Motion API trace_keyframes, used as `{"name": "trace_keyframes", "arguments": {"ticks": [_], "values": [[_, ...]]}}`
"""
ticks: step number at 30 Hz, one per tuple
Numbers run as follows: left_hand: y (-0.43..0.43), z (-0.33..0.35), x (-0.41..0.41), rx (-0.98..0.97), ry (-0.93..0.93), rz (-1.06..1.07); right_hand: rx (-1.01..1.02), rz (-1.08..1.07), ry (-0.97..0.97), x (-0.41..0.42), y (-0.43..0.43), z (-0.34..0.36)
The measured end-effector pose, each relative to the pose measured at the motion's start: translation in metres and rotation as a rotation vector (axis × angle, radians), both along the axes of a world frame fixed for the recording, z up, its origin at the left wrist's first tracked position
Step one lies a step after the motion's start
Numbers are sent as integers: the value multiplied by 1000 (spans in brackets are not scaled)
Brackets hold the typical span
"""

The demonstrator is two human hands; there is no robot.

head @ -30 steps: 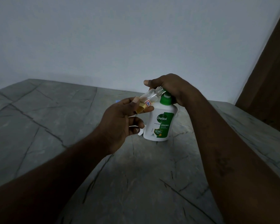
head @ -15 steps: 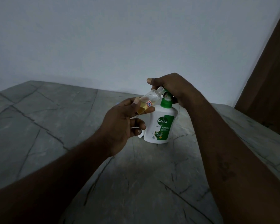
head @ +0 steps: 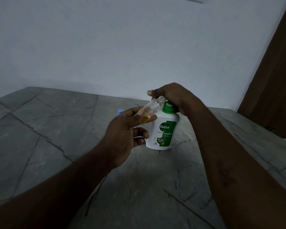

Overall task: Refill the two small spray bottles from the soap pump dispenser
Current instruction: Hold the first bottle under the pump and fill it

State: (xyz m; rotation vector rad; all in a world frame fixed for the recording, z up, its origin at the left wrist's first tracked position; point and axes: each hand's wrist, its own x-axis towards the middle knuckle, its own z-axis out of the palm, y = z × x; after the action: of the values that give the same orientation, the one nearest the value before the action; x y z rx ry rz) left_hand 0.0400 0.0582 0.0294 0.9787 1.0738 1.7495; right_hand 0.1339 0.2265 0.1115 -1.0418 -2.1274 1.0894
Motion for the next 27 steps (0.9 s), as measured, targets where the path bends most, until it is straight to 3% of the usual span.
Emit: {"name": "trace_keyframes", "arguments": {"ticks": [4,14,27], "values": [[-1,0,2,-22,-3,17,-17,11,2,0,0,-1],[-1,4,2,5,-17,11,169,-6,-10,4,-9,10],[0,3,1,-10,-11,19,50,11,-8,2,-5,4]]}}
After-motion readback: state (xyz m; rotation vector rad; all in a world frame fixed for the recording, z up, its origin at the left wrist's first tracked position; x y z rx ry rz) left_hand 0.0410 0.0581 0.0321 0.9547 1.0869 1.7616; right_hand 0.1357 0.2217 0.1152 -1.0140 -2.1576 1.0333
